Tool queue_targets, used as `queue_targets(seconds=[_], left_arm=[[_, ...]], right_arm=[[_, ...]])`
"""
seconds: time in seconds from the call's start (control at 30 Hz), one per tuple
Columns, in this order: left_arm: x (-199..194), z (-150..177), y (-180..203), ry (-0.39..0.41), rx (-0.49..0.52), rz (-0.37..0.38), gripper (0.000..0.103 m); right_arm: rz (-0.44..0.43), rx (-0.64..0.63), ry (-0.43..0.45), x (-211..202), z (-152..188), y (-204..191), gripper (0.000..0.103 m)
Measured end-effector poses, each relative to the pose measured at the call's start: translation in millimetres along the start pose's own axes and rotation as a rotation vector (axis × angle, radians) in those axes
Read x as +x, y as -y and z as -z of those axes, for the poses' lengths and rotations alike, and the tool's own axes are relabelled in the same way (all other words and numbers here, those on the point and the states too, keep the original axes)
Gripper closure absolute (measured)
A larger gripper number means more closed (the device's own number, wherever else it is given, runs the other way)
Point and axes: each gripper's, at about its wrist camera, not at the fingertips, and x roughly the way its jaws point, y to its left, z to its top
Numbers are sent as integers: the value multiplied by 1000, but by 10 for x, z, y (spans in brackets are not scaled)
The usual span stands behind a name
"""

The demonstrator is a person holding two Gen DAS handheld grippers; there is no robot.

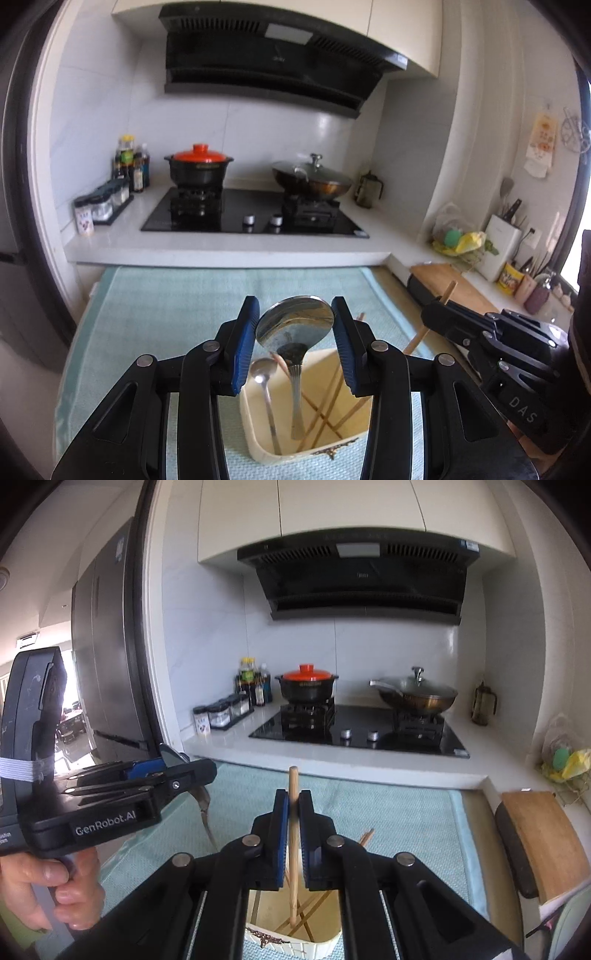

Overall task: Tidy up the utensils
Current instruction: 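Open the left gripper over the caddy while the right gripper releases its chopstick into it, then withdraw both open grippers from the caddy back over the remaining chopsticks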

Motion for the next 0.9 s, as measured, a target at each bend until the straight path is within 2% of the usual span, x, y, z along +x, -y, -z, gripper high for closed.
queue_targets(seconds=[0.07,0.2,0.43,0.5,0.53,0.57,0.6,0.7,0.77,0.83,0.9], left_arm=[[219,108,-58,-50,-16,-7,63],[533,294,-182,-132,-47,-16,63],[781,392,-282,-190,-73,-59,61],[748,346,-295,-177,-69,-70,53],[703,317,-299,-164,-69,-73,42],[638,288,-302,-145,-68,-76,32],[549,264,-294,-125,-62,-79,29],[246,217,-262,-83,-30,-88,21],[-28,239,-231,-56,-10,-88,12],[-341,315,-202,-31,11,-98,5],[-664,440,-190,-11,25,-108,3]], right_arm=[[-13,7,-88,274,86,39,97],[-20,42,-188,707,256,130,97],[-40,109,-238,1104,358,227,96],[-31,123,-227,1103,335,254,94],[-26,127,-216,1074,316,262,90],[-23,131,-203,1029,295,266,74],[-25,135,-186,968,266,261,57],[-12,115,-129,674,187,208,54],[-4,89,-99,417,153,140,53],[3,53,-76,102,161,44,47],[12,21,-60,-233,199,-51,41]])
